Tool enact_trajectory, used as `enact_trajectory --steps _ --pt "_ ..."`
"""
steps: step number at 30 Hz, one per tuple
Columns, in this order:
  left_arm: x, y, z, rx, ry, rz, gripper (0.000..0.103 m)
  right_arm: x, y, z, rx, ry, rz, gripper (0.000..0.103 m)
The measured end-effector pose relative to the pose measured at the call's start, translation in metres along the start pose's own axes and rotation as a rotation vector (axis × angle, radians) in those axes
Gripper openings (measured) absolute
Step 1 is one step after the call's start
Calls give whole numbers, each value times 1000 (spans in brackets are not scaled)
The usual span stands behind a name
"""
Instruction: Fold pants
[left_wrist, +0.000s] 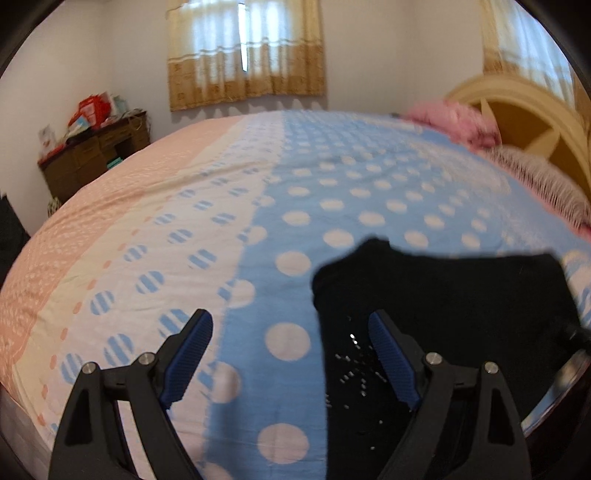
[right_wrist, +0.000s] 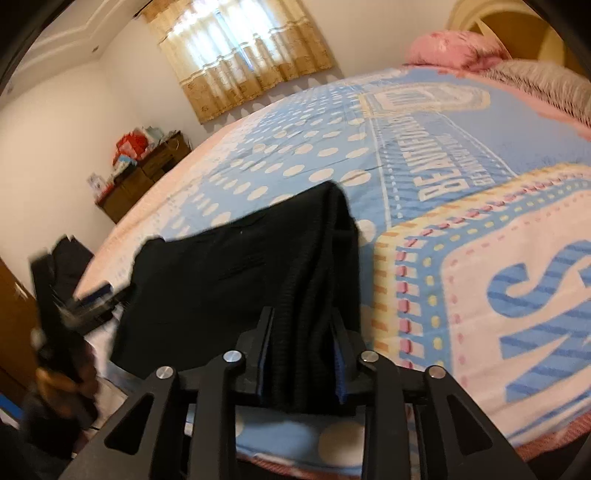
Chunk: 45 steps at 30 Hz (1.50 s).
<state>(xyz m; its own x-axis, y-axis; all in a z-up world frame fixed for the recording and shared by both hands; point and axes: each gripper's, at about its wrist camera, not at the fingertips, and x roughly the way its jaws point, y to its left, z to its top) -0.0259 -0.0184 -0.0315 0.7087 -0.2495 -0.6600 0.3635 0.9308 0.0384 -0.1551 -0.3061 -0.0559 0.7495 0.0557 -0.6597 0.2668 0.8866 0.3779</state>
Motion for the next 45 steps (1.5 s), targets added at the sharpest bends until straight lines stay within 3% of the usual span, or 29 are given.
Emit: enact_trajectory --steps 6,8,15,20,24,29,35,38,41,45 --pt "-6 -2 1 50 -13 40 90 -44 10 23 7 -193 -59 35" --pt "-6 3 3 40 -20 56 90 -41 25 31 -47 -201 -19 35" --pt "-9 26 -5 -81 24 26 90 42 134 43 -309 -19 229 34" --pt "-8 20 -20 -100 69 -26 90 105 192 41 -442 124 332 35" --pt "3 14 -38 -125 127 -63 90 168 229 24 -577 263 162 34" --pt "-1 4 -46 -98 90 -27 90 190 254 24 -675 262 67 37" --pt "-2 7 -46 -106 94 -29 90 205 245 51 -530 274 111 37" --pt "-6 10 -47 -93 102 -45 90 176 213 73 -324 182 228 38" --pt "-12 21 -44 -103 95 -57 90 118 168 88 -186 38 285 39" --pt "-15 36 -28 -133 61 -69 91 65 116 86 -116 -65 202 39"
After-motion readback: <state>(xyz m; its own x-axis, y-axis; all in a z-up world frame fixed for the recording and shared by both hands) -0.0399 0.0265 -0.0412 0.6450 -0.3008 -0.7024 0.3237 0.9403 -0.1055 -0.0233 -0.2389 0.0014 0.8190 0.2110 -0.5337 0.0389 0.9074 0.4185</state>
